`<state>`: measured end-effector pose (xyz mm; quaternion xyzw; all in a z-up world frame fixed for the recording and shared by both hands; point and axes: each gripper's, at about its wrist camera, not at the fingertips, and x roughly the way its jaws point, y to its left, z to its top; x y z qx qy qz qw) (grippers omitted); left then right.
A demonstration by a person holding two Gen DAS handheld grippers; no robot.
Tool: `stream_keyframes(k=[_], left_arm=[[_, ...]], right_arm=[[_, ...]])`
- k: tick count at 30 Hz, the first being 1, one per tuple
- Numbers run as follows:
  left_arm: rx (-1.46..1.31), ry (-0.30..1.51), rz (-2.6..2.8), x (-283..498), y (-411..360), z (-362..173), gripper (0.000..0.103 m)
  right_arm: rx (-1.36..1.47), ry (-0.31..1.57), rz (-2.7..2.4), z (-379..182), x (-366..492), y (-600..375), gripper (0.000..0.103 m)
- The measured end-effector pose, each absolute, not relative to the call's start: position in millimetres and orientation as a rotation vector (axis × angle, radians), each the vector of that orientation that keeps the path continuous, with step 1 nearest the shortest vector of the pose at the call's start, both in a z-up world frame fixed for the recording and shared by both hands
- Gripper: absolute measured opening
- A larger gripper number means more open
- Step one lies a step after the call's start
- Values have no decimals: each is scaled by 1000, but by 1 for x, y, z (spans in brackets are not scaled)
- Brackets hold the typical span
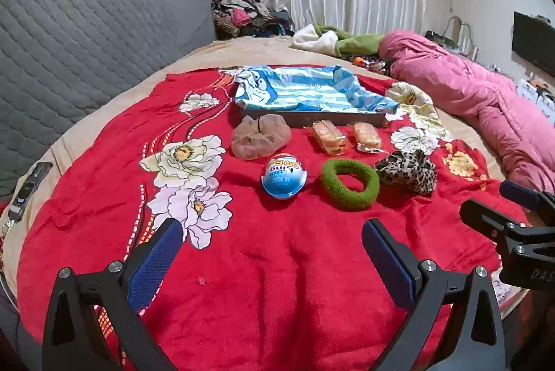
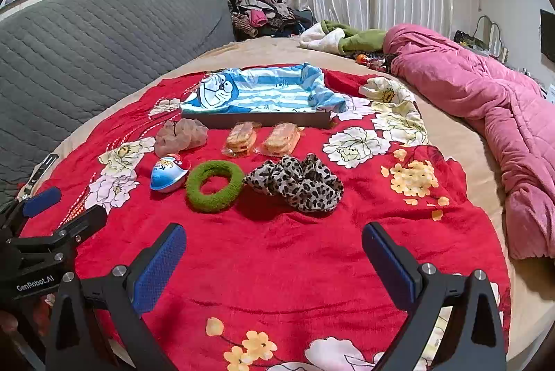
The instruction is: Organize objects
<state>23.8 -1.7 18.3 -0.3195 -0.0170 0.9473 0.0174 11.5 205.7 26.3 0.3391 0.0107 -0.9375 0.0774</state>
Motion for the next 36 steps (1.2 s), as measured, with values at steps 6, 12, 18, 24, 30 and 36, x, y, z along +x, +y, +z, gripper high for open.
stream_keyframes(k=[6, 12, 18, 24, 30, 36], left_arm=[[-990, -67, 2938, 29, -4, 21, 103], [-985, -56, 2948, 34, -5, 26, 103], [-993, -60, 2952, 37, -8, 28, 103], [-1004, -65, 2953, 39, -10, 27, 103], [-1007, -66, 2953, 40, -10, 26, 103], [-1019, -79, 2951, 41, -10, 26, 103]], right_arm=[[1004, 41, -2809, 30, 17, 205, 102], [994, 36, -2803, 34, 22, 205, 102], [990, 42, -2804, 38, 27, 204, 102], [992, 39, -2804, 38, 30, 206, 102], [1000, 38, -2802, 38, 32, 207, 102], [1008, 34, -2791, 37, 30, 206, 102]])
